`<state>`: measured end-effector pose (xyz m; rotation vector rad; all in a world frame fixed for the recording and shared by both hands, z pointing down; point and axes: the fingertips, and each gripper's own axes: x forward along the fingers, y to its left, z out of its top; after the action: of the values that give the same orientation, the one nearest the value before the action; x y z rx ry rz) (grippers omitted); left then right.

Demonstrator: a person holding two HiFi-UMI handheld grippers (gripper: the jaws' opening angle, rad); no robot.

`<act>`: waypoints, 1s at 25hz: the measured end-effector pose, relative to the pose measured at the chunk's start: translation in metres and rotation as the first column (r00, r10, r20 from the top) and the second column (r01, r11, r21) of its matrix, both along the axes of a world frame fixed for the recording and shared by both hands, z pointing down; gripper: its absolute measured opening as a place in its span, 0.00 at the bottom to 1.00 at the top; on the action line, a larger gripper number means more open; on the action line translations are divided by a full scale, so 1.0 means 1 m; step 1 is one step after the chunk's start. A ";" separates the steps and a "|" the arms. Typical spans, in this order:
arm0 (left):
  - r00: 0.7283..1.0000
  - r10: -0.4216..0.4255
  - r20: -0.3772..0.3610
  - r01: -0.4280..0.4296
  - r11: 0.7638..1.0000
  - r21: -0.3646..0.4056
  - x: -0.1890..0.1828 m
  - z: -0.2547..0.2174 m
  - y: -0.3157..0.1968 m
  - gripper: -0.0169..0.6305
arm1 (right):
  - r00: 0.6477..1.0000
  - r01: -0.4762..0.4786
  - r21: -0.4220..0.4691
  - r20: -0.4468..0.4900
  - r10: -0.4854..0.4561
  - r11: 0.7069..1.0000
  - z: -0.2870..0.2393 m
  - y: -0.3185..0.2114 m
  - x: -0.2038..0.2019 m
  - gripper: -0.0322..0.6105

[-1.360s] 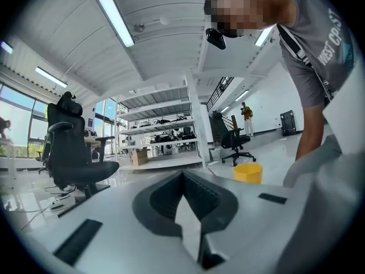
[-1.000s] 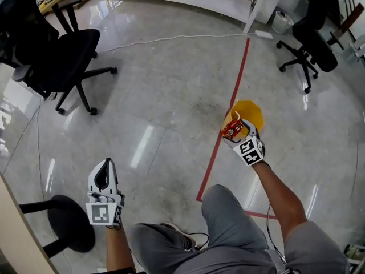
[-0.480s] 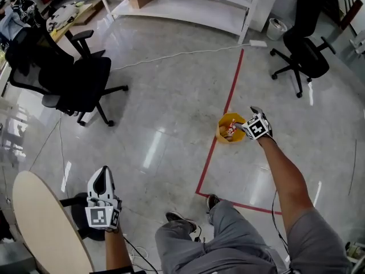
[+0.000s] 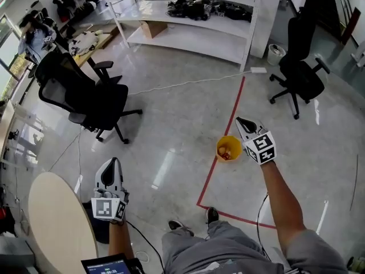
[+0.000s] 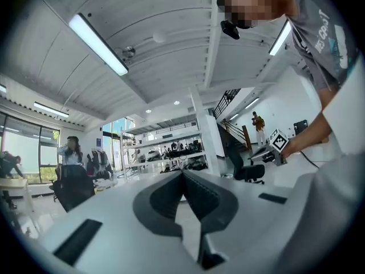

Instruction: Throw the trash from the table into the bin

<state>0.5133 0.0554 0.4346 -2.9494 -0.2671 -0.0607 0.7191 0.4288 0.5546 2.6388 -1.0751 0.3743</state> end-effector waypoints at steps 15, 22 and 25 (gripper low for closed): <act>0.942 0.279 -0.186 -0.267 0.960 0.090 0.010 -0.123 0.145 0.09 | 0.744 0.574 0.039 -0.443 -0.501 0.818 -0.249 -0.097 -0.167 0.06; 0.928 0.311 -0.207 -0.294 0.950 0.108 0.008 -0.132 0.159 0.09 | 0.723 0.573 0.024 -0.485 -0.492 0.819 -0.260 -0.114 -0.183 0.06; 0.924 0.319 -0.211 -0.303 0.947 0.106 -0.004 -0.144 0.179 0.09 | 0.730 0.565 0.026 -0.483 -0.484 0.825 -0.271 -0.099 -0.193 0.06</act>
<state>0.5090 0.2341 0.2909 -2.7696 -0.6792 0.2991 0.5264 0.3294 0.2839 2.2154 -1.6507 -0.4649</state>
